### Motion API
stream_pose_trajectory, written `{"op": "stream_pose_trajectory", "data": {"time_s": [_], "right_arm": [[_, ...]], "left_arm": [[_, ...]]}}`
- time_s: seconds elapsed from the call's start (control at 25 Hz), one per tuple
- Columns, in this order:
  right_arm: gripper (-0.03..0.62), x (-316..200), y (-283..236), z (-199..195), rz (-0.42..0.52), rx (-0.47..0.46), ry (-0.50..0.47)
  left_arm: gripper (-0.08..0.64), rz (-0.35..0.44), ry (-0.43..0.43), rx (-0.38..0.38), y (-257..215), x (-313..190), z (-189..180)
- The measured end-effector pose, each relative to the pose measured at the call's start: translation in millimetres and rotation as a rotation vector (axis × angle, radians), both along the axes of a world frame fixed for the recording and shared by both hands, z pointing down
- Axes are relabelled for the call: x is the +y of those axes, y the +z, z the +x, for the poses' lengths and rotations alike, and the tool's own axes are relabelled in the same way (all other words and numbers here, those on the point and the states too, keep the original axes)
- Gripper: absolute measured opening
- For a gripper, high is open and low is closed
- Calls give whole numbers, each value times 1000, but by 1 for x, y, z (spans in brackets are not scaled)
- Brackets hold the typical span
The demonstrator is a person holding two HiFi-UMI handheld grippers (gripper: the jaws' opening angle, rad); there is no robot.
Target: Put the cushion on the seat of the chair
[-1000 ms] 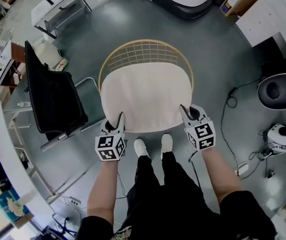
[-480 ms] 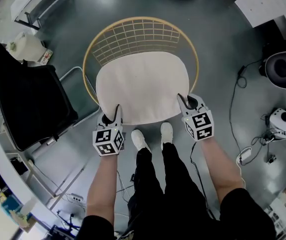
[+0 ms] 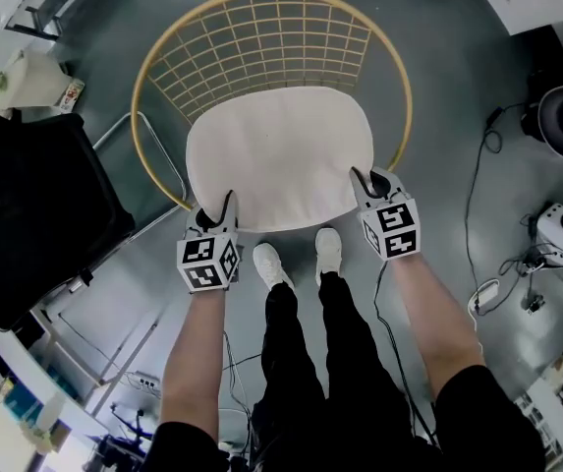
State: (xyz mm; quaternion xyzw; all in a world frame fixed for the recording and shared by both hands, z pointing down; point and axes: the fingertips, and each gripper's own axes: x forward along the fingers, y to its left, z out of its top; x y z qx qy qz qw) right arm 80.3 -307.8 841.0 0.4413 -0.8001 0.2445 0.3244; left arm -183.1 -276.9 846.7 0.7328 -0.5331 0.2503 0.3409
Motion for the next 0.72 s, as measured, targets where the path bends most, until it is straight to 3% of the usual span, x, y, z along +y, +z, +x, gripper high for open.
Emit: {"op": "stream_pose_trajectory", "data": {"time_s": [0.44,0.6,0.72], "right_arm": [[51,2,62,-3,-58,50,23],[51,3,68,-3,-65,63,33],[52,5,70,-3,-79,68,56]], "left_arm": [[158,-112,-62,8,64,8,-13],[178,-127,-81,-29,72,9,-17],[291,-167,-115,-82,79,12,-26]]}}
